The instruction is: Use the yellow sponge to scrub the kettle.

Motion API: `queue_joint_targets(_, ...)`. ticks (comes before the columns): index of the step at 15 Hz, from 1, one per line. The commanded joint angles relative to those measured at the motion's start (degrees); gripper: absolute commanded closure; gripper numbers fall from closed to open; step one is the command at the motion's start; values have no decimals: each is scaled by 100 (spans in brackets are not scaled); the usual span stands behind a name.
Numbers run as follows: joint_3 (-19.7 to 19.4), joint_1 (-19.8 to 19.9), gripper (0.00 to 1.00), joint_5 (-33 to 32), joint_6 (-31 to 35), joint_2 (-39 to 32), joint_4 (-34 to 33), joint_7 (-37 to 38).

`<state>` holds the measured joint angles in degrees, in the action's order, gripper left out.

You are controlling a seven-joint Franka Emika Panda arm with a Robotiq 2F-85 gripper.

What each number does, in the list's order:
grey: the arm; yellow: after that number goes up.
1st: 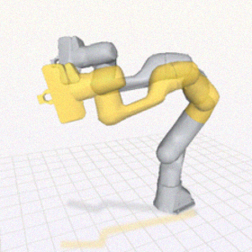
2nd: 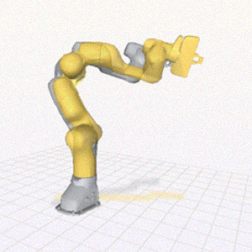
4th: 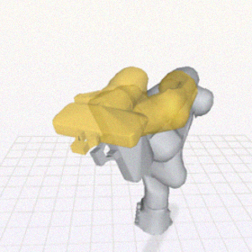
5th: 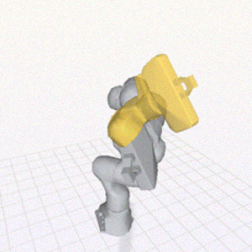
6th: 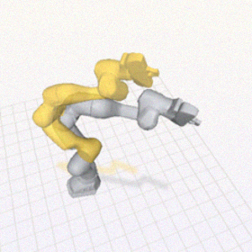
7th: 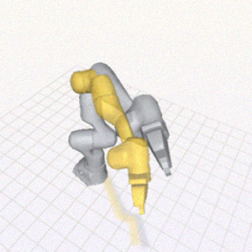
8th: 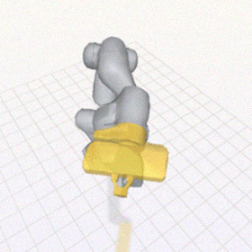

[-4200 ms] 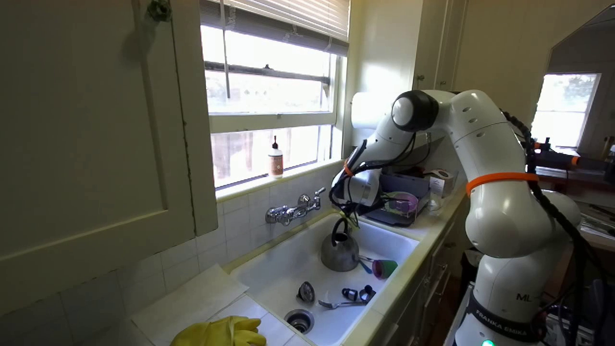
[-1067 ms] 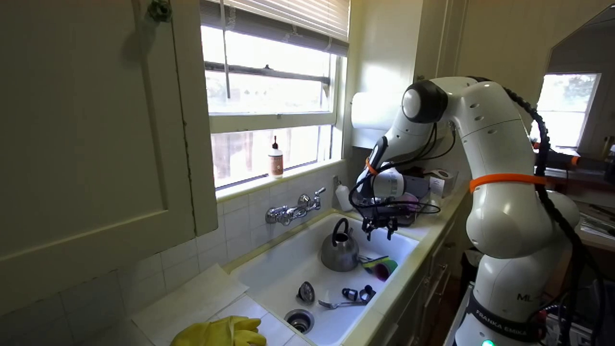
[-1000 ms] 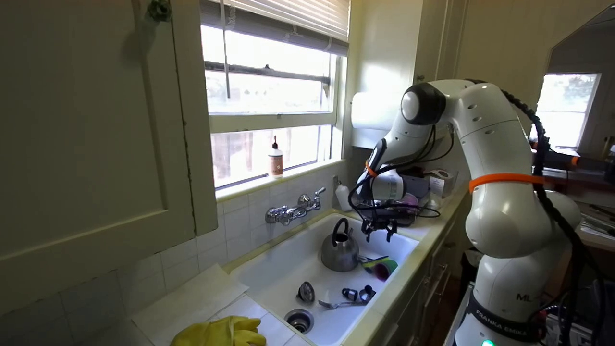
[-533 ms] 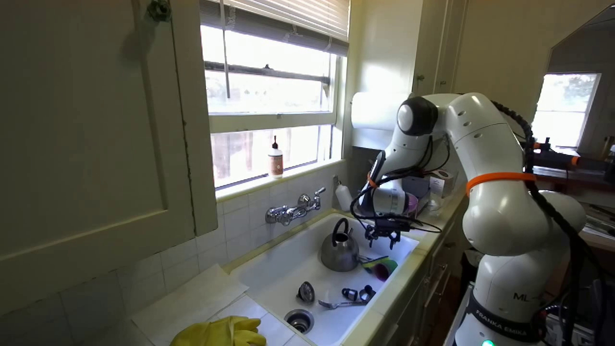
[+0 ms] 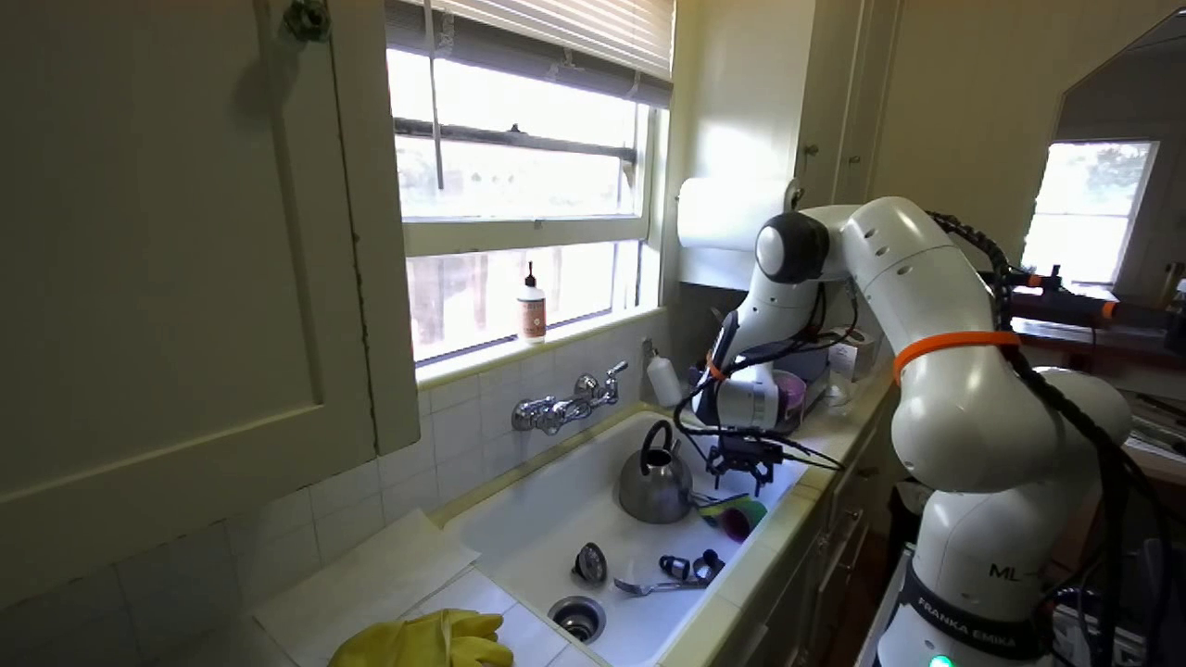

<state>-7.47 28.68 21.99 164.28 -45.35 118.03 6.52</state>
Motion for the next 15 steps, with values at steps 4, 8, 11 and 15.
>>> queue_joint_targets(4, 131, 56, 0, 169, 216, -578, -593, 349)
queue_joint_targets(8, 145, 42, 0, 146, 236, -867, -906, 441)
queue_joint_targets(11, 172, 58, 15, 127, 199, -1016, -1072, 429)
queue_joint_targets(15, 201, 73, 51, 118, 205, -1152, -1231, 403)
